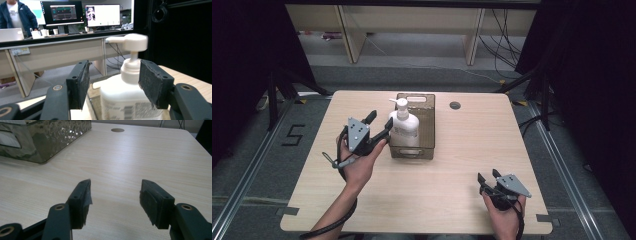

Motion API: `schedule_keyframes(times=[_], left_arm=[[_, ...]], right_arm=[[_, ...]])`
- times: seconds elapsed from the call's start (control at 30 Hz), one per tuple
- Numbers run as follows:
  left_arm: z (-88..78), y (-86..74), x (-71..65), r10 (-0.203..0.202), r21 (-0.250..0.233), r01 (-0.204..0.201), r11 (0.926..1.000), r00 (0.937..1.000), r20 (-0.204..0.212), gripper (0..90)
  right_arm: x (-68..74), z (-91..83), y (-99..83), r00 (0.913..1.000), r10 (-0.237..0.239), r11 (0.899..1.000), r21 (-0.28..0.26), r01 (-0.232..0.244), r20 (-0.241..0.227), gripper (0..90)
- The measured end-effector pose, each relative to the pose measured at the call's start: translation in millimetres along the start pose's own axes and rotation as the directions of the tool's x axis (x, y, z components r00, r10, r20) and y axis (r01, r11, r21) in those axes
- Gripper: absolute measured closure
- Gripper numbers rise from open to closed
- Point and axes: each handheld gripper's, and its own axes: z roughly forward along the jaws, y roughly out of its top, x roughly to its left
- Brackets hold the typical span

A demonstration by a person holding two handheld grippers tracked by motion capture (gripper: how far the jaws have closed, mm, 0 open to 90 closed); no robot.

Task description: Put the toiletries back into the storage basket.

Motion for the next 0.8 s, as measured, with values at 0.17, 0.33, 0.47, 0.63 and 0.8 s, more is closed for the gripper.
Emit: schedule_keyframes(times=[0.17, 0.33, 0.47, 0.63, 0.8], left_arm=[[-5.2, -9.0, 9.4, 0.003, 0.01, -0.003, 0.9999, 0.9999, -0.014, 41.0], [-14.2, -22.3, 24.9, 0.009, 0.023, -0.008, 0.9997, 0.9991, -0.042, 41.0], [-22.9, -30.8, 35.6, 0.01, 0.034, -0.008, 0.9994, 0.9979, -0.065, 41.2], [-34.4, -44.2, 47.2, 0.0, 0.054, 0.005, 0.9985, 0.9968, -0.08, 41.3], [-47.0, -57.7, 56.5, 0.01, 0.075, -0.003, 0.9972, 0.995, -0.099, 41.6]], right_arm=[[-0.3, -0.4, 0.2, 0.9998, -0.015, 1.0, -0.003, 0.015, 0.01, 43.0], [1.3, -1.4, 0.4, 0.9999, 0.0, 1.0, 0.015, 0.0, 0.017, 43.0], [0.2, -0.8, 0.6, 0.9995, -0.017, 1.0, 0.004, 0.017, 0.026, 43.0], [4.3, -2.1, 0.2, 0.9991, 0.036, 0.999, 0.025, -0.036, 0.021, 43.0], [0.3, -1.1, 0.5, 0.9997, -0.013, 1.0, 0.012, 0.013, 0.019, 43.0]])
